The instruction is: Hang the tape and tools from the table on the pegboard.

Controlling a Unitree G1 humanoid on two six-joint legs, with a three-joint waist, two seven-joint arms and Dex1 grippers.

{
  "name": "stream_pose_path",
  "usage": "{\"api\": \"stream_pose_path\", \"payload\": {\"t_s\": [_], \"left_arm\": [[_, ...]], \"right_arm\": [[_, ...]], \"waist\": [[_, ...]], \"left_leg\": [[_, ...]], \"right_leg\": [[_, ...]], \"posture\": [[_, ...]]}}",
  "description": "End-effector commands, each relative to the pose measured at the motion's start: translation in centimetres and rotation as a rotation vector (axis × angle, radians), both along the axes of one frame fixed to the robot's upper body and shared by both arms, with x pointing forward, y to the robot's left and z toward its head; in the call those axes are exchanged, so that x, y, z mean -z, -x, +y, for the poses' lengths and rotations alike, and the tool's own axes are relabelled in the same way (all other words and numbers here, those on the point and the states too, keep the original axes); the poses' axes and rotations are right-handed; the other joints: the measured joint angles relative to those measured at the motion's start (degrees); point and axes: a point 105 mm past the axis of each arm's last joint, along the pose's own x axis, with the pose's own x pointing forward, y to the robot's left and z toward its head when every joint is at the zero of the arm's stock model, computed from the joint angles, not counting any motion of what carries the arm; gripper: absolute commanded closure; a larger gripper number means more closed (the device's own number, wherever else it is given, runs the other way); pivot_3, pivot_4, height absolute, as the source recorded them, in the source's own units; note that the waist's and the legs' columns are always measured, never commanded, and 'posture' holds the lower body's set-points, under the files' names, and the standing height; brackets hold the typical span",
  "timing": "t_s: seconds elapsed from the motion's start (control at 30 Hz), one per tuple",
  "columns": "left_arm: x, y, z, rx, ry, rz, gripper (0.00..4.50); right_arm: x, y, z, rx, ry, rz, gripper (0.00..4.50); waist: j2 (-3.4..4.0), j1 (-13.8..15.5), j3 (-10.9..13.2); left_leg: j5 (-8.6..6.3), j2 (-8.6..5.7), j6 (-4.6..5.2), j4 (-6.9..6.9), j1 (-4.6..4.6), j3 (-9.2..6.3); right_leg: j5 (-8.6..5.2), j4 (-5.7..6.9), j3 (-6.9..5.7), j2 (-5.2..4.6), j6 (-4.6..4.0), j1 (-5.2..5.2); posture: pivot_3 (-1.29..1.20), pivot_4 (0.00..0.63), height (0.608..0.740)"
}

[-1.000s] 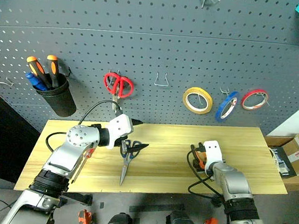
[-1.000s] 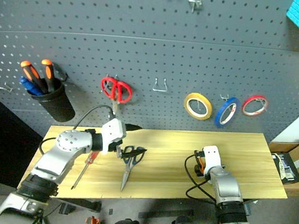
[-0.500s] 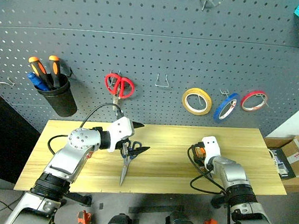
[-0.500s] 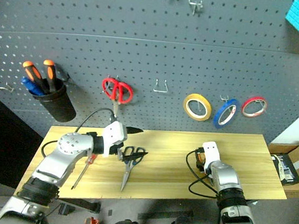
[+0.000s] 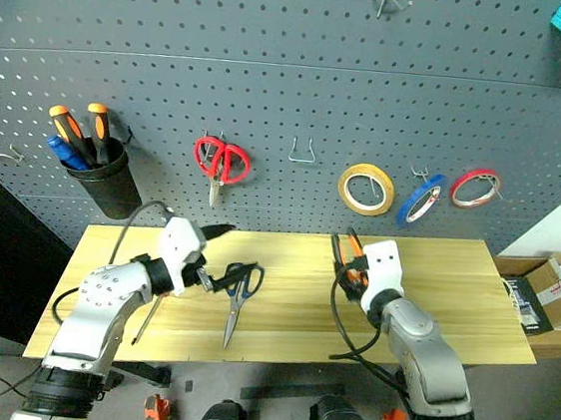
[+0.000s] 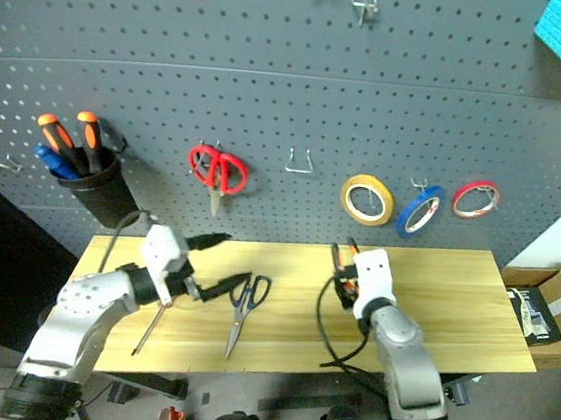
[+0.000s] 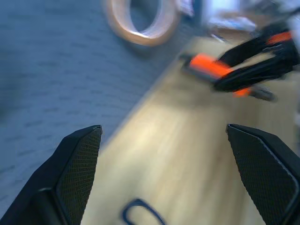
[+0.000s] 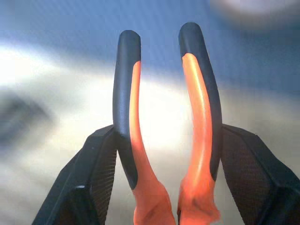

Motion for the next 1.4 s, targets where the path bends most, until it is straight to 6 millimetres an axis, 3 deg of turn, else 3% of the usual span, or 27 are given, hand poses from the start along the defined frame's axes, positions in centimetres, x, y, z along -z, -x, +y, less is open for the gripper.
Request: {"api": "stream_pose_path", "payload": {"t_s": [0.03,0.13,0.23,0.4,0.7,0.97,1.17,1.4], "left_arm": [[-2.2,0.1,1.2,-0.086,0.081,-0.070,0.00],[-2.3,0.1,1.6,-0.122,0.115,-0.058,0.00],[-2.7,-0.1,1.6,-0.144,0.147,-0.059,0.00],[-3.6,-0.1,0.4,-0.091,0.139,-0.076,0.00],[-4.4,0.4,-1.7,0.008,0.073,-0.082,0.00],[-5.1,0.2,-2.6,0.020,0.085,-0.104,0.00],[-5.5,-0.4,-3.0,0.018,0.092,-0.128,0.00],[-5.8,-0.7,-3.5,0.019,0.099,-0.146,0.00]], "right_arm": [[-7.0,1.2,1.9,-0.058,-0.087,-0.269,1.52],[-10.6,0.5,2.7,-0.072,-0.145,-0.395,1.52],[-12.8,-0.7,3.5,-0.087,-0.165,-0.476,1.52],[-17.6,-3.7,5.3,-0.098,-0.201,-0.626,1.52],[-22.5,-6.4,7.2,-0.071,-0.269,-0.767,1.52],[-21.3,-7.7,8.8,-0.059,-0.286,-0.748,1.52],[-17.4,-8.8,9.0,-0.004,-0.177,-0.758,1.52],[-14.7,-9.7,8.4,0.057,-0.115,-0.761,1.52]], "waist": [[-0.05,0.29,-0.03],[-0.07,0.58,-0.04],[-0.08,1.04,-0.04],[-0.07,1.28,-0.04],[-0.07,1.26,-0.04],[-0.07,1.29,-0.04],[-0.07,1.47,-0.04],[-0.07,1.51,-0.04]], "left_leg": [[0.00,-0.01,0.00,0.01,0.01,0.00],[0.00,-0.05,-0.01,0.05,0.04,-0.01],[0.01,-0.06,-0.01,0.07,0.05,-0.02],[0.02,-0.04,-0.02,0.04,0.05,-0.02],[0.02,-0.01,-0.03,-0.08,-0.13,0.21],[0.02,0.01,-0.03,-0.08,-0.12,0.26],[0.02,0.00,-0.03,-0.06,-0.09,0.26],[0.03,-0.01,-0.04,-0.05,-0.09,0.28]], "right_leg": [[0.00,-0.01,0.00,-0.01,0.00,0.02],[0.03,-0.01,-0.02,-0.01,0.04,0.08],[0.08,-0.01,-0.05,-0.02,0.01,0.08],[0.12,0.00,-0.07,0.02,-0.05,0.04],[0.13,-0.02,0.09,0.01,-0.08,-0.33],[0.13,0.01,0.13,0.02,-0.08,-0.34],[0.14,0.08,0.13,0.02,-0.09,-0.33],[0.15,0.11,0.14,0.02,-0.10,-0.34]], "posture": [[-0.08,0.156,0.740],[-0.08,0.156,0.740],[-0.08,0.155,0.740],[-0.06,0.154,0.740],[-0.03,0.155,0.740],[-0.01,0.158,0.740],[0.00,0.161,0.740],[0.01,0.159,0.740]]}}
